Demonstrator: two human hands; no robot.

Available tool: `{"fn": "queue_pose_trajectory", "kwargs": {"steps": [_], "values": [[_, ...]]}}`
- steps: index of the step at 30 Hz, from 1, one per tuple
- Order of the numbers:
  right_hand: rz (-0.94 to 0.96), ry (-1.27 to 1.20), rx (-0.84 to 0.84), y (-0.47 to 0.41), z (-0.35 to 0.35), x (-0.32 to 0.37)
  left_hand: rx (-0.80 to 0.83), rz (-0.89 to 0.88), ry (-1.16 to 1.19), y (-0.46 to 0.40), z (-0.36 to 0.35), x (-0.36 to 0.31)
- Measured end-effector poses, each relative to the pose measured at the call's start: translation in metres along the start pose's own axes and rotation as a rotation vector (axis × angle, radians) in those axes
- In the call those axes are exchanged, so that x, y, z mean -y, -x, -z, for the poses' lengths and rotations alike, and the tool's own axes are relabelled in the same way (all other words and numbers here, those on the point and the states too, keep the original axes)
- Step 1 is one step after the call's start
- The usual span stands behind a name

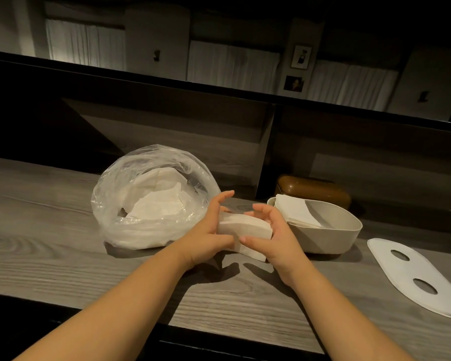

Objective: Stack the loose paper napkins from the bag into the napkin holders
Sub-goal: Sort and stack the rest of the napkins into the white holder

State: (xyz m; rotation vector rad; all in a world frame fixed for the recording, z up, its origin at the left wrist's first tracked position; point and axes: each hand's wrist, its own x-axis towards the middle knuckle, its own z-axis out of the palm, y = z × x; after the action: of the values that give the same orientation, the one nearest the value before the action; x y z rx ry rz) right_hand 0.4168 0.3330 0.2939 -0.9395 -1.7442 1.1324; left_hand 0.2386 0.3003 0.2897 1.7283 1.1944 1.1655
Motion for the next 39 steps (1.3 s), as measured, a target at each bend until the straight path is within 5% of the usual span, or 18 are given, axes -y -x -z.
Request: {"fn": "queue_pose_trajectory", "kwargs": {"steps": [6,13,18,23,26,31,36,39], "values": [[-0.011,0.061,-0.114,0.001,0.006,-0.004,-0.176,0.033,0.018,-0.001,0.002,0.002],[-0.034,0.075,-0.006,-0.003,-0.001,-0.003,0.032,0.003,0.093,-0.003,-0.002,-0.001],[-0.036,0.130,-0.072,0.000,0.002,-0.004,-0.110,0.054,0.022,-0.003,0.006,0.004],[-0.023,0.217,-0.117,0.003,0.005,0.000,-0.089,0.118,-0.177,-0.002,0.007,0.004],[0.013,0.175,-0.134,0.004,0.008,0.007,-0.201,0.103,0.030,-0.003,0.009,0.000],[-0.044,0.100,0.107,0.009,0.006,0.018,-0.229,0.060,0.278,-0.001,-0.002,-0.013],[-0.043,-0.124,0.031,0.007,0.000,0.021,-0.066,0.144,0.539,0.000,-0.012,-0.019],[0.023,-0.001,-0.017,0.006,-0.003,0.021,0.067,0.296,0.612,-0.002,-0.017,-0.018]]}}
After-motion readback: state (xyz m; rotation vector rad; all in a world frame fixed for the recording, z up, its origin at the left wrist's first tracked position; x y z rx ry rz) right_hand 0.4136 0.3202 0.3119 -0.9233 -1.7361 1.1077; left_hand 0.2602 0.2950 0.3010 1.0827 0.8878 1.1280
